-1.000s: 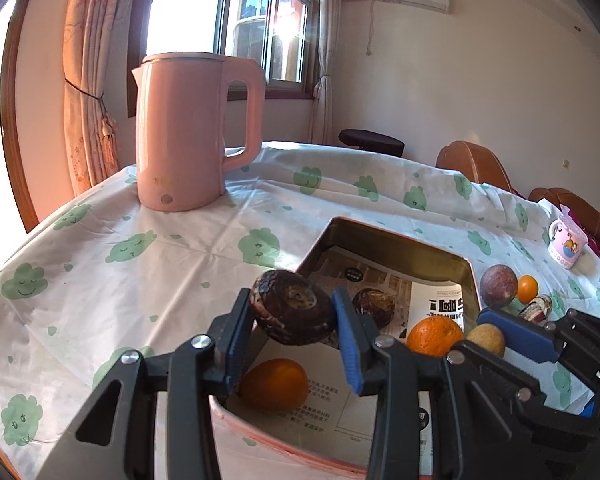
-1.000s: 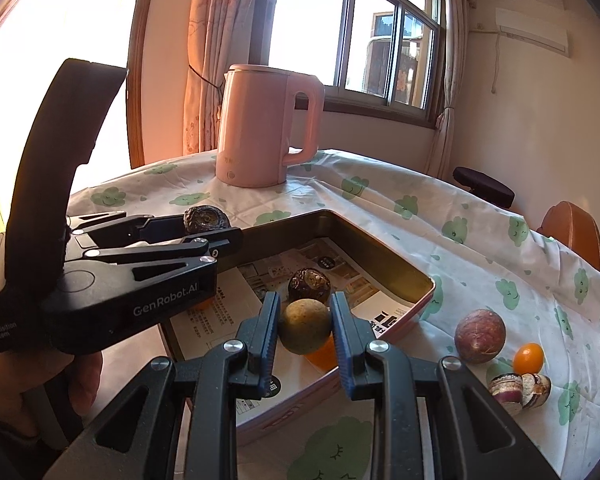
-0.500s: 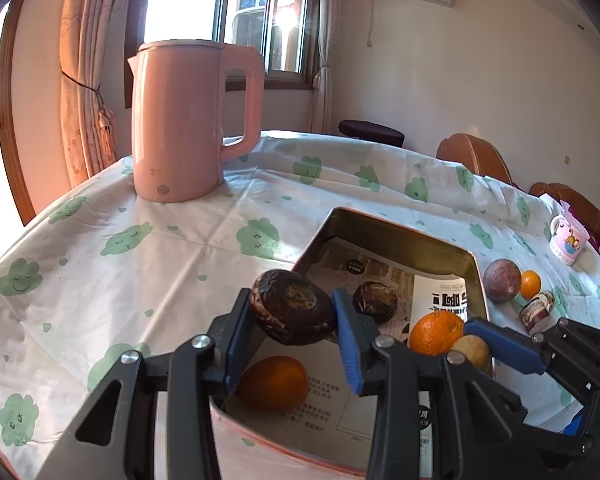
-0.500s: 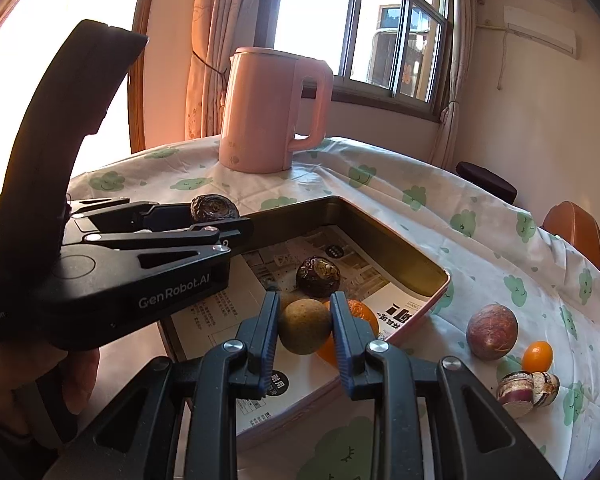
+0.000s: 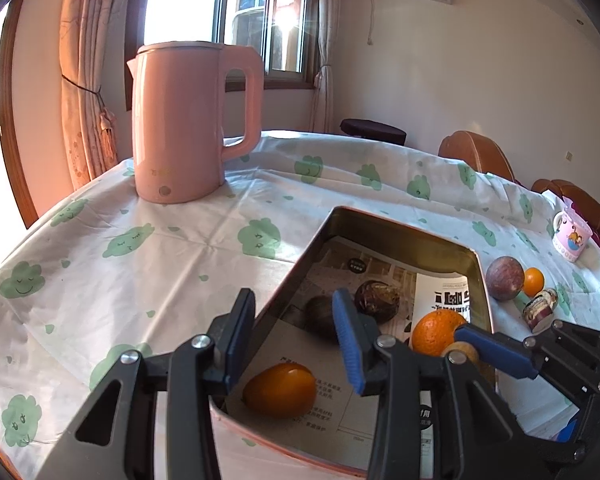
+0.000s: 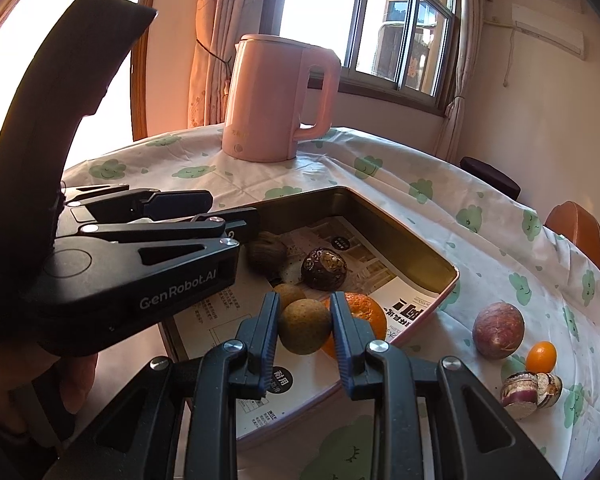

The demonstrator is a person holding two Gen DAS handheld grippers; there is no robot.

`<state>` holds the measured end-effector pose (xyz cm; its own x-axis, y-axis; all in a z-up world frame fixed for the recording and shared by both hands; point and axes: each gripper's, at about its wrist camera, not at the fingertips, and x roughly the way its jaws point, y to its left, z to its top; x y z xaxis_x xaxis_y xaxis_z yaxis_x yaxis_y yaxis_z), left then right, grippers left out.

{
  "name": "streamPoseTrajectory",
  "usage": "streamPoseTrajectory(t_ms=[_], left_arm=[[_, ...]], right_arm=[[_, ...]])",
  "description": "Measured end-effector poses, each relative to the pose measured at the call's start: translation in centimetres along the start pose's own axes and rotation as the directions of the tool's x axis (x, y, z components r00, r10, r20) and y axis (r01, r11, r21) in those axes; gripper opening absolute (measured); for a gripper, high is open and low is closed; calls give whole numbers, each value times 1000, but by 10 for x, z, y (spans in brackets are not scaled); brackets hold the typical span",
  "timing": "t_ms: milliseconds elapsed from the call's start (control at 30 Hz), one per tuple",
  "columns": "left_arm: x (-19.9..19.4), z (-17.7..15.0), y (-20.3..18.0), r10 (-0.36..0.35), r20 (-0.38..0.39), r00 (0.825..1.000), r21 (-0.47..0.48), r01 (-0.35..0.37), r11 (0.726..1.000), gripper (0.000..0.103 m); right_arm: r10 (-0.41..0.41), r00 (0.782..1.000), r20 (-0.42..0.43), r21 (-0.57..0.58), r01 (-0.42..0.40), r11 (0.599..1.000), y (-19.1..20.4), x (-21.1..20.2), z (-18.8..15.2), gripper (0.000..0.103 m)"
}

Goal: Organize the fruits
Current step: 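Open the right tool over the tin while the left tool releases the dark fruit into it, then move both tools back toward the remaining fruits on the cloth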

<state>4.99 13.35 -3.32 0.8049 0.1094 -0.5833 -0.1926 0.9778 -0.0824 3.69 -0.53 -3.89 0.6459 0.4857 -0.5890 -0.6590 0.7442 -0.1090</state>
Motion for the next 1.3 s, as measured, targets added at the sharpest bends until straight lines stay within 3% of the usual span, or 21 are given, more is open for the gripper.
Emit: streamPoseTrajectory(t_ms=[100,133,167,233,367,467,667,833,1300], left_arm=[[-1,0,0,8,9,1000,0,-8,1000,57],[-2,0,-1,12,17,1000,3,-12,1000,70],[-4,0,-1,22,28,999,5,-22,1000,79],[-10,0,-3,29,60,998,16,-30,999,84],[-18,-1,-3,53,103,993,14,-55,998,84],[-21,-2,4,46,113,993,-18,-44,999,84],[-24,-3,6,45,119,992,-58,-38,998,84],[-26,-6,-9,26,124,992,-38,-22,999,87],[-29,-7,-17,29,134,991,-18,-27,999,95]], right_arm=[[0,1000,-5,-1,0,1000,0,1,0,28],[1,1000,-10,-3,-1,1000,1,2,0,29],[2,1000,-14,-6,-3,1000,1,2,0,33],[-5,1000,-12,-11,5,1000,3,2,0,49],[-17,999,28,13,16,1000,-4,-7,-2,52],[-80,997,17,5,80,997,-17,-14,-9,52],[-196,981,1,117,195,974,-86,-38,-25,52],[-234,971,-48,205,239,949,-127,-42,-38,52],[-195,966,-169,239,232,943,-145,-12,-45,52]])
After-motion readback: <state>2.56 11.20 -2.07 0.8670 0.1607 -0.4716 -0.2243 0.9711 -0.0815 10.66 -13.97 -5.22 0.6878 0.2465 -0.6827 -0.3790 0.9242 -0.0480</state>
